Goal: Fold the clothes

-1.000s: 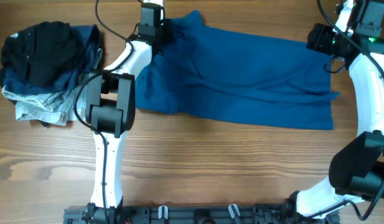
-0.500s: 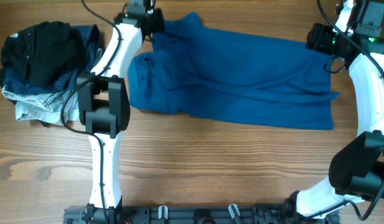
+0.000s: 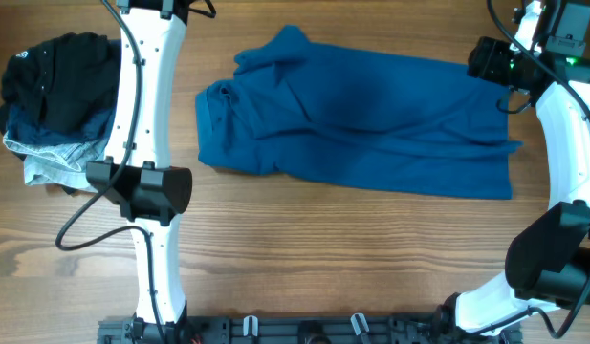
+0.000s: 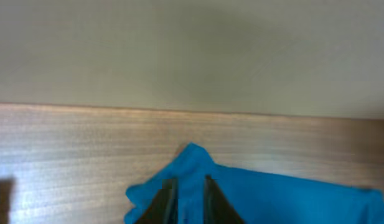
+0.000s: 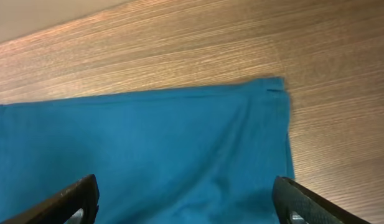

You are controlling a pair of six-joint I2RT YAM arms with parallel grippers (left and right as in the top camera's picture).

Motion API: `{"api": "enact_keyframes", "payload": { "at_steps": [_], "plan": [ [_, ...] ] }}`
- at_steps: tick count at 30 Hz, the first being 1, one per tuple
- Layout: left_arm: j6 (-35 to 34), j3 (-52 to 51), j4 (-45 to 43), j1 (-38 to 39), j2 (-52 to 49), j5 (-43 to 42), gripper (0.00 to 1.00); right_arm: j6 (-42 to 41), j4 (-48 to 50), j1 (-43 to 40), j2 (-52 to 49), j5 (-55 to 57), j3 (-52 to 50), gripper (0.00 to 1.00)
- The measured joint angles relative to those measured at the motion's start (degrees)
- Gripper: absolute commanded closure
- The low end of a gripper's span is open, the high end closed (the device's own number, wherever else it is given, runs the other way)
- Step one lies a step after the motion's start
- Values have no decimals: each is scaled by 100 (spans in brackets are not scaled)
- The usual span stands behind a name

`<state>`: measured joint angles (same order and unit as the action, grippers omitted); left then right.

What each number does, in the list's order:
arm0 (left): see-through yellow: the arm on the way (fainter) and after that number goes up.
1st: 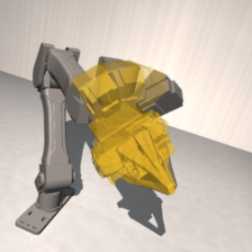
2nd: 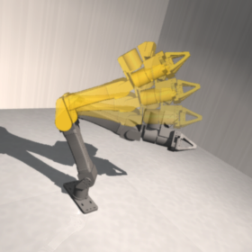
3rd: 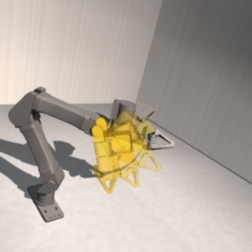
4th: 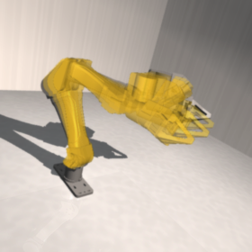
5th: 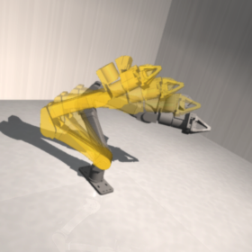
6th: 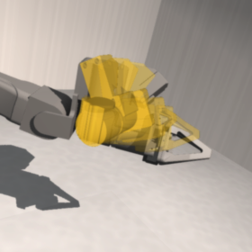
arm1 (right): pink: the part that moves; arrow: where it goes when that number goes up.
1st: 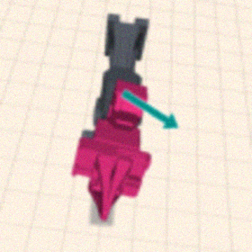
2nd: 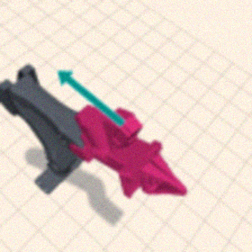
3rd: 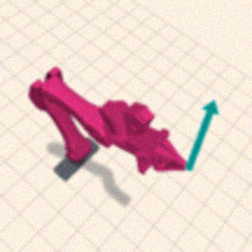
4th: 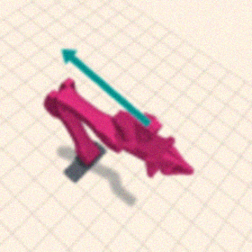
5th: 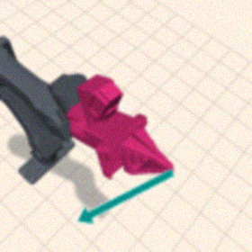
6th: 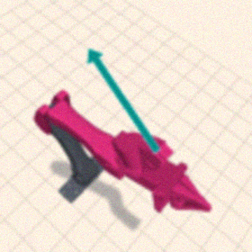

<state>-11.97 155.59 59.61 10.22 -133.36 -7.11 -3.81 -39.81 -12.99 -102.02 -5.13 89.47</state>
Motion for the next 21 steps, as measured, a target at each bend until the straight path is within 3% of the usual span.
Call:
{"api": "enact_keyframes", "payload": {
  "at_steps": [12,21],
  "plan": [
    [28,0,-763,-378,-1303,-35,74,0,-48,0,0,-39,0,10],
    [-13,-13,-660,-350,-2288,-507,69,0,-61,0,0,-42,0,10]
  ]
}}
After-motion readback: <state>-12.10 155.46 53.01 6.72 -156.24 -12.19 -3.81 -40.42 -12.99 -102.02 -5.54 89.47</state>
